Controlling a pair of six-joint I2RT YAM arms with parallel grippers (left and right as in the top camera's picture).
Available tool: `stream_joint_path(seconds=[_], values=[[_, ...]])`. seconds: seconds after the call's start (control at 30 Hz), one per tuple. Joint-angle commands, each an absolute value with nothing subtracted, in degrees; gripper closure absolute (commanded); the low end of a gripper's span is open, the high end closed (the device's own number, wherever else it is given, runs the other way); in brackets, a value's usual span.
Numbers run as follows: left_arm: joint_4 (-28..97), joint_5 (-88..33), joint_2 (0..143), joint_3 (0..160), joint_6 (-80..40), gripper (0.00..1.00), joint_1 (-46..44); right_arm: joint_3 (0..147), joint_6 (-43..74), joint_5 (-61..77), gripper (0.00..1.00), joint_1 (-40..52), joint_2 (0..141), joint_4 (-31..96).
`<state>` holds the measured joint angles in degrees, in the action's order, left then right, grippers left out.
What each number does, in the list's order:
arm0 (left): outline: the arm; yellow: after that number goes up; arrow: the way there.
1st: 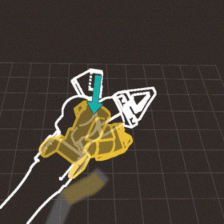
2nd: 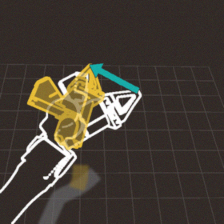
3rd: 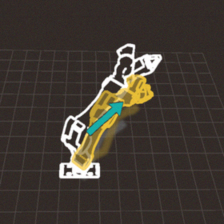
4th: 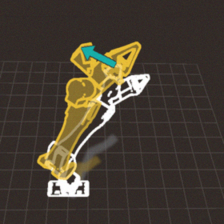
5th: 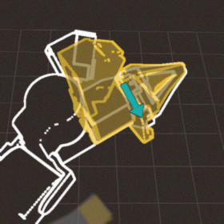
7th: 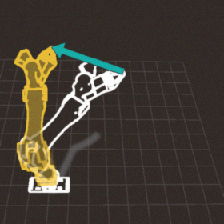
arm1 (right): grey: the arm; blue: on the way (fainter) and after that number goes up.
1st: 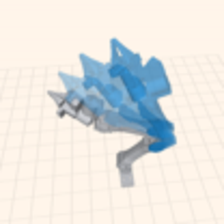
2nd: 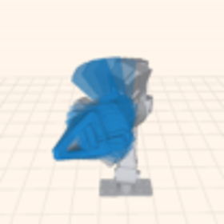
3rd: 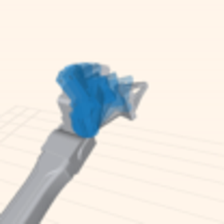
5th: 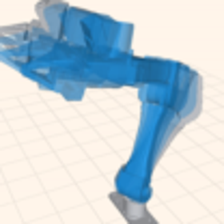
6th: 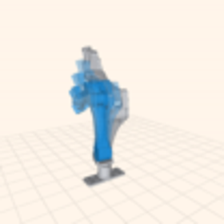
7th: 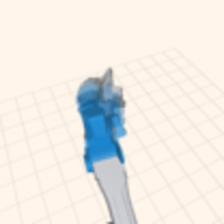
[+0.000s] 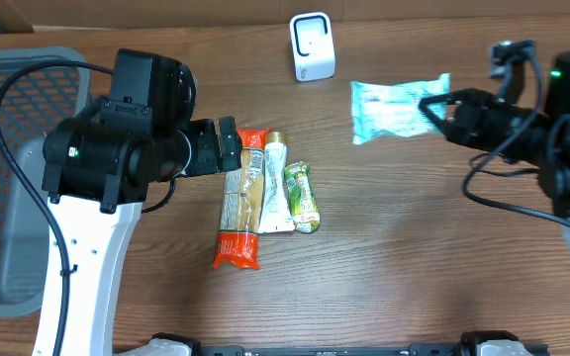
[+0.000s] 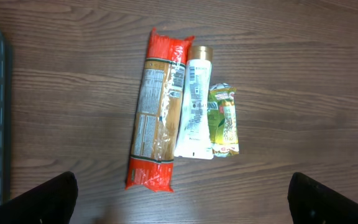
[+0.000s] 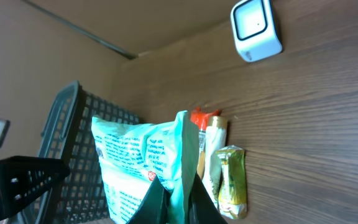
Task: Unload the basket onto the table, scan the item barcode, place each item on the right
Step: 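Carry the wipes pack up toward the white scanner box, then hold the wipes pack in front of the scanner window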
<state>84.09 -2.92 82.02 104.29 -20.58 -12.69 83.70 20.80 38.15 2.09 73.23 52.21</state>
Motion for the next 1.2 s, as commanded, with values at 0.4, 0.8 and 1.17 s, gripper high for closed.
stream_joint_path(seconds=[0.4,0.8,1.17], values=[[84.03,-2.79,82.28,105.16,-19.29,0.00,-12.78,121.58,1.02,-16.78,0.96,21.82,109.97,52.75],[84.01,-2.79,82.28,105.16,-19.29,0.00,-12.78,121.45,-39.24,-22.09,0.96,26.30,125.54,24.16],[84.03,-2.76,82.28,105.16,-19.29,0.00,-12.78,121.32,-58.22,-26.20,0.96,28.49,136.27,7.68]])
